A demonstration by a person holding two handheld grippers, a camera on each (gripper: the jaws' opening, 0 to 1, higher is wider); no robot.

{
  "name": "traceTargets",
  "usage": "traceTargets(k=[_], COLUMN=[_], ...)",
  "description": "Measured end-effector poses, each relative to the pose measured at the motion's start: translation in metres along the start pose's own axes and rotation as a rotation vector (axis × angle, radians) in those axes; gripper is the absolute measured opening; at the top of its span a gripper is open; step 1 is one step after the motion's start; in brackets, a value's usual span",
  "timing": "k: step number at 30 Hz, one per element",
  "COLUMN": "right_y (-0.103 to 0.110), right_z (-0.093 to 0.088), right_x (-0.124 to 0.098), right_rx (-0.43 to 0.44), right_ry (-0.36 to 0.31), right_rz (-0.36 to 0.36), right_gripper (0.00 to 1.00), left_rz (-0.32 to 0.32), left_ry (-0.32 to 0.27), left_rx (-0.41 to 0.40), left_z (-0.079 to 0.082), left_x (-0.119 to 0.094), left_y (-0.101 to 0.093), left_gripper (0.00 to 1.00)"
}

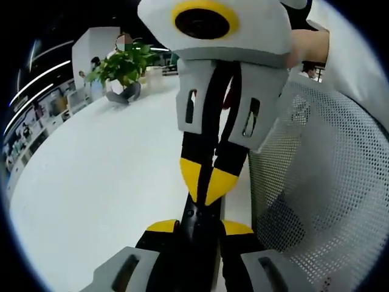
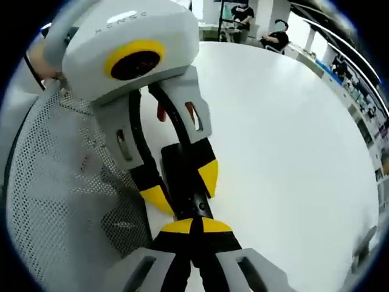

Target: Press the specified remote control buttons in sequence, fully releasing each button before pressing the next.

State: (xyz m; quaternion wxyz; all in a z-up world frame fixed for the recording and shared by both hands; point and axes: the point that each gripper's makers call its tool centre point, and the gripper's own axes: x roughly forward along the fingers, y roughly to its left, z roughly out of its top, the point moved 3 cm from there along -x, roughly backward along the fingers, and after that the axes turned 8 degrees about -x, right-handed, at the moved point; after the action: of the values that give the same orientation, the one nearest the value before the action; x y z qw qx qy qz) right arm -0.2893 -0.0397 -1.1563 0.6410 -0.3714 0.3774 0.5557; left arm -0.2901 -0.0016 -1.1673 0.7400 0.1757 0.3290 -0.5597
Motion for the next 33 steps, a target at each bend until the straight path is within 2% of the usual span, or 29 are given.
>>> traceTargets(k=[2, 4, 6, 7, 11, 12, 13, 14, 17, 20, 25, 27, 29, 31, 33], right_y=[0.0012, 0.0025, 0.0016, -0.0001, 0.0027, 0.0048, 0.0043, 0.0036, 0.0029, 0.0032, 0.0015, 0.0009, -0.0013, -0.0021, -0.0033], right_z=[0.0004, -0.0018, -0.0037, -0.0042, 0.0022, 0.003, -0.0023, -0.0011, -0.0007, -0.0021, -0.0026, -0.0025, -0.0026, -0.0037, -0.0049], right_x=[-0.0012, -0.0022, -0.0039, -0.0036, -0.0032, -0.0019, 0.0006, -0.0005, 0.0001, 0.0002, 0.0018, 0.0025, 0.0022, 0.0019, 0.001], right_rx=[-0.103, -0.101, -0.059, -0.032, -0.092, -0.11, -0.151, -0.181, -0.151, -0.192, -0.193, -0.231, -0.191, -0.148, -0.141], right_ry=[-0.053, -0.128, -0.167, -0.169, -0.174, -0.164, -0.1, -0.1, -0.076, -0.065, -0.031, -0.01, -0.015, -0.049, -0.071], right_rz=[-0.04, -0.048, -0.032, -0.033, -0.01, 0.004, -0.003, -0.015, -0.019, -0.022, -0.025, -0.01, 0.017, 0.042, 0.051], right_gripper=[0.0, 0.0, 0.0, 0.0, 0.0, 0.0, 0.0, 0.0, 0.0, 0.0, 0.0, 0.0, 0.0, 0.0, 0.0], left_rz=[-0.002, -0.003, -0.004, -0.003, -0.003, -0.003, -0.003, -0.004, -0.006, -0.007, -0.012, -0.012, -0.012, -0.012, -0.012], left_ry=[0.0, 0.001, 0.003, 0.005, 0.007, 0.006, 0.006, 0.005, 0.006, 0.008, 0.013, 0.012, 0.01, 0.01, 0.011], left_rx=[0.002, 0.003, 0.001, 0.002, 0.002, 0.002, 0.003, 0.004, 0.005, 0.006, 0.01, 0.009, 0.008, 0.008, 0.009], left_z=[-0.0001, -0.0001, -0.0001, 0.0, 0.0001, 0.0001, 0.0001, 0.0002, 0.0001, 0.0001, -0.0001, -0.0002, 0.0, 0.0001, 0.0003], left_x=[-0.0001, -0.0002, -0.0001, -0.0001, -0.0002, -0.0001, -0.0001, -0.0001, -0.0002, -0.0002, 0.0002, 0.0003, 0.0004, 0.0007, 0.0008], left_y=[0.0002, 0.0003, 0.0003, 0.0003, 0.0002, 0.0003, 0.0003, 0.0003, 0.0004, 0.0004, 0.0003, 0.0003, 0.0004, 0.0005, 0.0007], left_gripper=[0.26, 0.26, 0.26, 0.26, 0.26, 0.26, 0.26, 0.26, 0.26, 0.26, 0.25, 0.25, 0.25, 0.25, 0.25])
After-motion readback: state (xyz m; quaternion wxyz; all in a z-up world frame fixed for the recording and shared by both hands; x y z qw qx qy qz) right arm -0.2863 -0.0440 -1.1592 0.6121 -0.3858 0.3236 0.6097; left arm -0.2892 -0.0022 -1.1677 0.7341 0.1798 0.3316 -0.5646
